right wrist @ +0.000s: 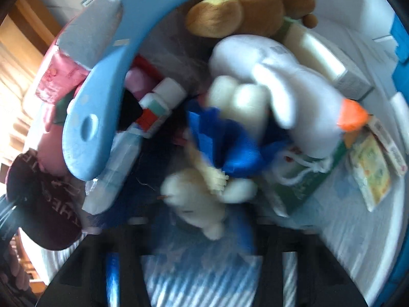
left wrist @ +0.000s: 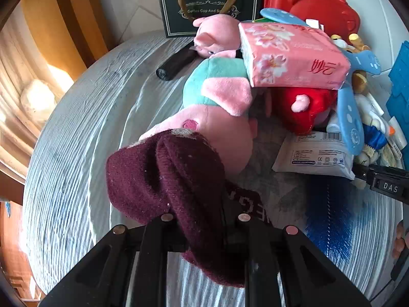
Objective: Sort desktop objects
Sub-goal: 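Grasp the maroon knit hat with the left tool while the right tool grasps the white bunny with blue bow, then carry the hat and bunny over the blue bin and release both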
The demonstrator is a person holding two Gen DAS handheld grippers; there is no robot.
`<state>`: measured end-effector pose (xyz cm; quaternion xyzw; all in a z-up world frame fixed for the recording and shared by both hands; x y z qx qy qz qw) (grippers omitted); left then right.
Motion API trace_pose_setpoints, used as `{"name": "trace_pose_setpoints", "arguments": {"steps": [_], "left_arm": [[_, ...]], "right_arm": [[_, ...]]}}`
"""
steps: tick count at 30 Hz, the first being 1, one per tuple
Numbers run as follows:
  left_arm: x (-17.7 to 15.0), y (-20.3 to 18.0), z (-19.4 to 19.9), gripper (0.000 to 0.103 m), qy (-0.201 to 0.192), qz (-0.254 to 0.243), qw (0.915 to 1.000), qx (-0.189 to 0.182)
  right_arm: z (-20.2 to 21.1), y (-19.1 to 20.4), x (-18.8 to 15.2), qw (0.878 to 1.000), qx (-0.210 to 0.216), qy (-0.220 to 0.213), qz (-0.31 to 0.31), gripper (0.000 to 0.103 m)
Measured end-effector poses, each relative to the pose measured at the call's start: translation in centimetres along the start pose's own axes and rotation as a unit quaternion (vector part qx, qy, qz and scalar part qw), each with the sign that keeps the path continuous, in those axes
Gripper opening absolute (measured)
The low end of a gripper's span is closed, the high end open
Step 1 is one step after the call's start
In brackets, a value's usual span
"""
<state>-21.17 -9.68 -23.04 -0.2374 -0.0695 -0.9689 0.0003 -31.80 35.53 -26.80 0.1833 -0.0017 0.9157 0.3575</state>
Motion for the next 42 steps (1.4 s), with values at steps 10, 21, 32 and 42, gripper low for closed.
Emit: {"name": "trace_pose_setpoints", "arguments": {"steps": [10, 21, 32, 42], "left_arm": [[-0.2, -1.1, 10.8, 0.016, -0.115, -0.024, 0.9929, 0.020], [2.4, -7.4, 23.9, 0.016, -0.260, -0.063, 0.9634, 0.018], [5.8, -21.4, 32.3, 0.016, -0.351, -0.114, 0.9281, -0.047], [7.5, -35.2, 37.9, 0.016, -0.407, -0.157, 0.8948, -0.094]], "right_arm": [[15.0, 2.6, -3.9, 0.987, 0.045, -0.145, 0.056, 0.038], [30.1, 1.0, -6.9, 0.944, 0.030, -0.321, 0.070, 0.038], [42.0, -9.4, -7.8, 0.887, -0.071, -0.455, 0.032, 0.038], [47.9, -21.4, -7.8, 0.858, -0.141, -0.493, -0.020, 0.039]]}}
Point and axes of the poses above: each gripper's, at about its wrist camera, not at the fingertips, and z roughly against the way its jaws point, y to its left, x to its top, the point moved 2 cm from there along -z, roughly the way its jaws point, and after that the axes turned 12 degrees about -z, right-handed, at the moved point
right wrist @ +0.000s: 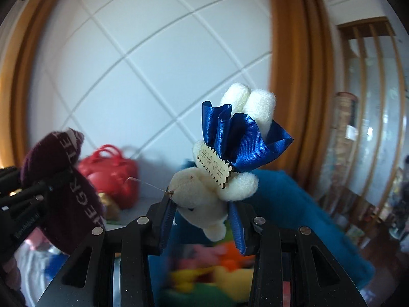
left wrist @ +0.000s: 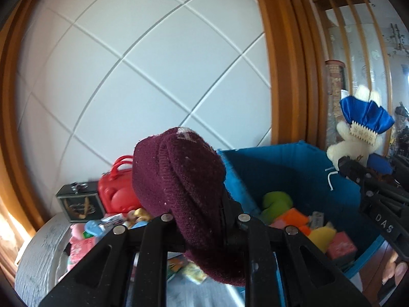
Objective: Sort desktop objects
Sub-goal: 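Carry the hat and bunny over the blue bin and release both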
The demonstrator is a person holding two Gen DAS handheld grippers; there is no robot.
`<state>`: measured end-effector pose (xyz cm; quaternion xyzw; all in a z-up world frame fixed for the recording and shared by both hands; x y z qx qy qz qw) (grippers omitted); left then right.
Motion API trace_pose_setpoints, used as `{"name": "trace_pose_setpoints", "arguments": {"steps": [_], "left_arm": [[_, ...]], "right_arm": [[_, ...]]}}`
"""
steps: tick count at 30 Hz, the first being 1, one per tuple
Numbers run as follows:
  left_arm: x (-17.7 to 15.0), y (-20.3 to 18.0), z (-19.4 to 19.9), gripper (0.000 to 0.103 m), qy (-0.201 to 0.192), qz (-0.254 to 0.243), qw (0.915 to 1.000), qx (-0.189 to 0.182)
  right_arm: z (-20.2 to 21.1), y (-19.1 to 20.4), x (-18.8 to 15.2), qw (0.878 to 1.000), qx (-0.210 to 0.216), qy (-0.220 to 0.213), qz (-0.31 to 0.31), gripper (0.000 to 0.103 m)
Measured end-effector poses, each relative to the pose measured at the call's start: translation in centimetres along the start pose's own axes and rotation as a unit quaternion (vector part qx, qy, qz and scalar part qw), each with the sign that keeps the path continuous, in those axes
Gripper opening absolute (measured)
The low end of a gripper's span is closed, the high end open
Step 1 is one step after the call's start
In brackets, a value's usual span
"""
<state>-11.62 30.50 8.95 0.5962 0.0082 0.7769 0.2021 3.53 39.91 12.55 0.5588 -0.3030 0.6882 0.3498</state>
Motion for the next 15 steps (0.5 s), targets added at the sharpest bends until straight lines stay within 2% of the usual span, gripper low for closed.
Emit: {"name": "trace_pose_setpoints", "arguments": {"steps": [4, 10, 13, 15], "left_arm": [[1.8, -5.1, -0.2, 0.016, -0.012, -0.011, 0.9996, -0.022], [3.2, -12.3, -1.6, 0.016, 0.004, -0.046, 0.9974, -0.055], [2.7, -15.1, -2.5, 0.016, 0.033, -0.057, 0.9952, -0.072], [2.3, -16.6, -3.9, 0.016, 0.067, -0.061, 0.9918, -0.091]], "right_arm": [[0.1, -5.4, -0.2, 0.999, -0.034, 0.008, 0.002, 0.040], [-1.1, -11.8, -2.0, 0.997, -0.066, 0.042, -0.010, 0.040], [-1.3, -14.7, -3.3, 0.995, -0.067, 0.070, -0.025, 0.040], [-1.5, -16.2, -4.0, 0.994, -0.066, 0.086, -0.033, 0.040]]}}
Point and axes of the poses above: each gripper's, at about its wrist camera, not at the fingertips, and z roughly against the way its jaws point, y to its left, x to its top, the point moved 2 cm from there along -z, roughly the way its jaws point, and after that the axes turned 12 degrees about -z, right-handed, at the moved point
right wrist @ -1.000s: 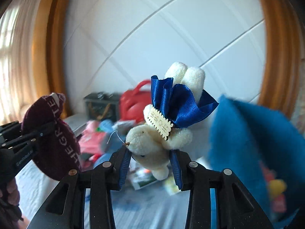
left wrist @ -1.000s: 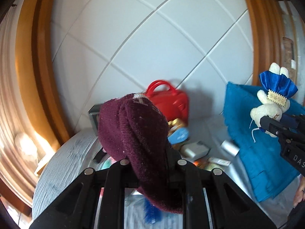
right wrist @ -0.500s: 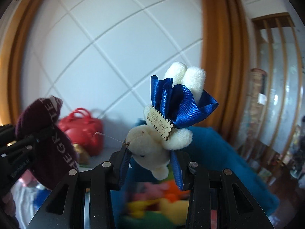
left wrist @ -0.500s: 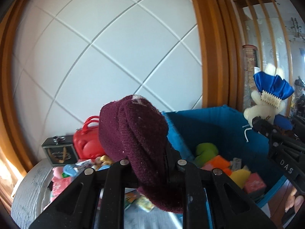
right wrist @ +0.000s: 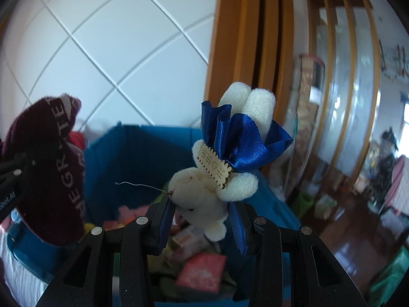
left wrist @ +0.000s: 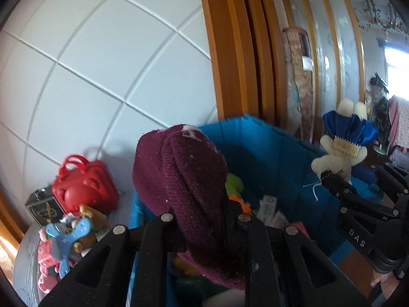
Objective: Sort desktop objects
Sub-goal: 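Carry the hat and bunny over the blue bin and release both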
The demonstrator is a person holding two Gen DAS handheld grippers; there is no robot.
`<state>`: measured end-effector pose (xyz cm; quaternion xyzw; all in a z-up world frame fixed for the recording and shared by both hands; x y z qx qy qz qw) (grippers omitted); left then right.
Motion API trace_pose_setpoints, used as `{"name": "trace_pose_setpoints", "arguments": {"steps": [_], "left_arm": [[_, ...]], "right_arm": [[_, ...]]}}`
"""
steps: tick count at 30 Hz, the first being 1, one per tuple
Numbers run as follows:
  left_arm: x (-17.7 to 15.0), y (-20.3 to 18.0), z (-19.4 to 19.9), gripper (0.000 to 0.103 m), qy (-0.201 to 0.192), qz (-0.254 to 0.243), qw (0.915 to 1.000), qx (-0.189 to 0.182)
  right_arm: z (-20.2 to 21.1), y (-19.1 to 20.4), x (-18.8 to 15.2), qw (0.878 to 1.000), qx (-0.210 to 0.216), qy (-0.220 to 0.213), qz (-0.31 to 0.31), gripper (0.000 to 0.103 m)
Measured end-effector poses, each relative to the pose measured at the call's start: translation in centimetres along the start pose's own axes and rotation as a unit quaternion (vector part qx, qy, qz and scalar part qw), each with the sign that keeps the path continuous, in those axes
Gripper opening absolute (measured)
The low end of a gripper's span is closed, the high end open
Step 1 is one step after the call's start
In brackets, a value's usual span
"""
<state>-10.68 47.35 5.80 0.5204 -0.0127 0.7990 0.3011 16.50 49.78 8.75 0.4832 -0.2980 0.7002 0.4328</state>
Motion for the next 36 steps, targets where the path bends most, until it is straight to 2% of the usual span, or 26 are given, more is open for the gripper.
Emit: {"name": "trace_pose_setpoints", "arguments": {"steps": [4, 7, 10, 12, 13, 14, 15, 16, 18, 19, 25, 30, 36], "left_arm": [[-0.7, -1.9, -3.5, 0.016, 0.076, -0.001, 0.9966, -0.030], [-1.0, -2.5, -4.7, 0.017, 0.110, 0.002, 0.9931, -0.041], [-1.5, -2.6, -5.4, 0.023, 0.131, 0.005, 0.9902, -0.047], [-1.9, -2.4, -5.5, 0.034, 0.141, 0.013, 0.9889, -0.044], [-2.0, -2.2, -5.5, 0.038, 0.143, 0.017, 0.9886, -0.042], [-2.1, -2.1, -5.5, 0.048, 0.144, 0.020, 0.9886, -0.040], [-2.2, -1.9, -5.4, 0.058, 0.143, 0.022, 0.9887, -0.039], [-2.3, -1.8, -5.2, 0.063, 0.139, 0.023, 0.9893, -0.037], [-2.0, -1.7, -4.4, 0.075, 0.124, 0.019, 0.9916, -0.031], [-1.9, -1.7, -4.1, 0.077, 0.118, 0.016, 0.9924, -0.029], [-1.7, -2.0, -2.4, 0.077, 0.105, -0.003, 0.9939, -0.034], [-2.3, -1.0, -1.0, 0.077, 0.094, 0.007, 0.9949, -0.035], [-3.4, 1.2, 1.4, 0.077, 0.078, 0.034, 0.9962, -0.017]], "right_arm": [[-1.6, -0.9, -1.4, 0.999, 0.002, 0.032, 0.006, 0.040], [-2.7, -1.2, -2.2, 0.998, 0.003, 0.057, 0.008, 0.040], [-3.6, -1.8, -2.7, 0.997, 0.004, 0.075, 0.008, 0.042], [-4.2, -2.5, -2.6, 0.997, 0.000, 0.078, 0.010, 0.045], [-4.1, -2.5, -2.5, 0.997, -0.001, 0.075, 0.009, 0.055], [-4.1, -2.7, -2.4, 0.997, -0.001, 0.073, 0.008, 0.072], [-3.8, -2.5, -2.3, 0.998, -0.003, 0.069, 0.009, 0.081], [-3.4, -2.2, -2.2, 0.998, -0.006, 0.061, 0.010, 0.092], [-2.8, -1.8, -1.8, 0.999, -0.008, 0.050, 0.014, 0.098], [-2.5, -1.7, -1.7, 0.999, -0.009, 0.045, 0.015, 0.102], [-1.0, -1.5, -1.1, 0.999, -0.008, 0.033, 0.012, 0.103], [0.2, -1.2, -1.1, 1.000, 0.002, 0.027, 0.011, 0.103], [1.6, 0.3, -1.2, 0.999, 0.030, 0.020, 0.014, 0.103]]}}
Point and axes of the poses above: each gripper's, at about its wrist camera, not at the fingertips, and z roughly against the way its jaws point, y to its left, x to its top, the point moved 2 cm from there along -z, roughly the way its jaws point, and after that the axes turned 12 degrees about -z, right-handed, at the moved point
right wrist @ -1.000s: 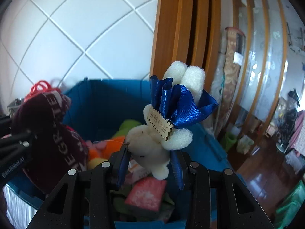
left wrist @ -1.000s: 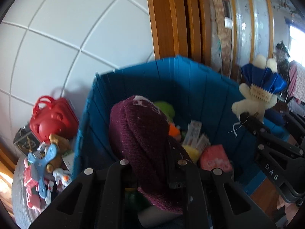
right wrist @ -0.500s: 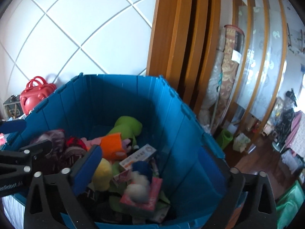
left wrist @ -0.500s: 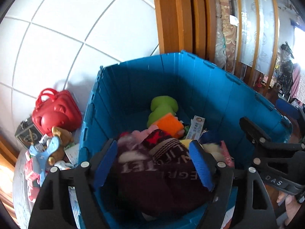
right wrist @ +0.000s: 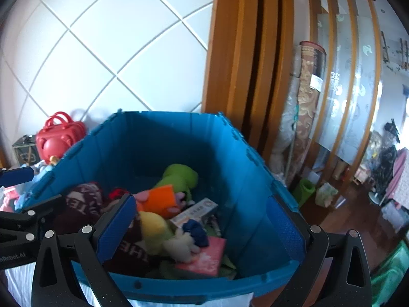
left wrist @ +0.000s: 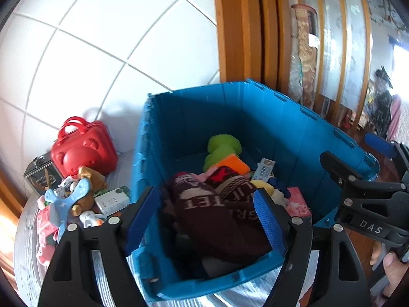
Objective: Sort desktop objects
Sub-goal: 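Carry the hat and bunny over the blue bin and release both, then move both open tools back over the pile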
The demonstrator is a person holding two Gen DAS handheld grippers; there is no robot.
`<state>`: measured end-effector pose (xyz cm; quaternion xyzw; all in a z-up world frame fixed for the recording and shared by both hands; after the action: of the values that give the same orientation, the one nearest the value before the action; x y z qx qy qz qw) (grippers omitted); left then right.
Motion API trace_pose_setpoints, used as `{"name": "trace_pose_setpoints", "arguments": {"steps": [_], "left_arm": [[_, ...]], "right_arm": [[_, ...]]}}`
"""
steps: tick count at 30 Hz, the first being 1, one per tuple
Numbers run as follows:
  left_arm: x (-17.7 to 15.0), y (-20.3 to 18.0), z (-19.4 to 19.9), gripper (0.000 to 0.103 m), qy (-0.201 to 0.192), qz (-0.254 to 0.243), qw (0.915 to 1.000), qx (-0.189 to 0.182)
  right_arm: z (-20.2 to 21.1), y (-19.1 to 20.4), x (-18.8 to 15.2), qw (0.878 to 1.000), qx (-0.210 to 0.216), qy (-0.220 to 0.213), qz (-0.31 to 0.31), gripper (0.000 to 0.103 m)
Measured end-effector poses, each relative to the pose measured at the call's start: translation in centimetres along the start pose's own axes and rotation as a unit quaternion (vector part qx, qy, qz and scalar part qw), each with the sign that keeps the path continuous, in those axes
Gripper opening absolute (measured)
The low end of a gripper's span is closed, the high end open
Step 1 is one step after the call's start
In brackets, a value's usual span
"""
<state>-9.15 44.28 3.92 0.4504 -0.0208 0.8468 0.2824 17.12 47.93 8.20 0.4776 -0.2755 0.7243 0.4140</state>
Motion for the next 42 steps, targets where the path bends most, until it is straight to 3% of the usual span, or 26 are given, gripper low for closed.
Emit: {"name": "trace_pose_setpoints", "arguments": {"steps": [6, 13, 21, 28, 34, 42], "left_arm": [[-1.8, 3.1, 2.5, 0.077, -0.016, 0.029, 0.9988, 0.036], [-4.8, 8.9, 5.1, 0.077, -0.018, 0.082, 0.9921, 0.093], [-10.3, 16.4, 8.1, 0.077, 0.001, 0.148, 0.9757, 0.161], [-16.1, 23.1, 9.9, 0.077, 0.033, 0.197, 0.9591, 0.200], [-21.1, 28.5, 9.7, 0.077, 0.071, 0.236, 0.9459, 0.211], [-25.9, 33.3, 5.8, 0.077, 0.128, 0.238, 0.9484, 0.166]], "right_arm": [[0.9, 3.1, -0.4, 0.999, 0.052, -0.004, 0.008, 0.103], [2.2, 10.0, 0.1, 0.990, 0.132, -0.017, 0.044, 0.103], [3.7, 19.3, -0.9, 0.972, 0.217, -0.017, 0.087, 0.103], [4.8, 26.7, -2.9, 0.959, 0.258, -0.001, 0.114, 0.103], [5.2, 32.5, -5.1, 0.954, 0.270, 0.020, 0.133, 0.103], [2.6, 37.8, -8.2, 0.958, 0.240, 0.067, 0.140, 0.103]]}}
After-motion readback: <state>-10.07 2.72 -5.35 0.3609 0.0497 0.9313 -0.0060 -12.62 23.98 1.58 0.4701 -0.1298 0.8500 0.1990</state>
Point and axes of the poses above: each gripper's, at about its wrist camera, not at the fingertips, and z roughly against the way its jaws point, y to its left, x to its top, the point moved 2 cm from there along -z, roughly the way its jaws point, and after that the axes turned 12 degrees about -z, right-handed, at the moved point
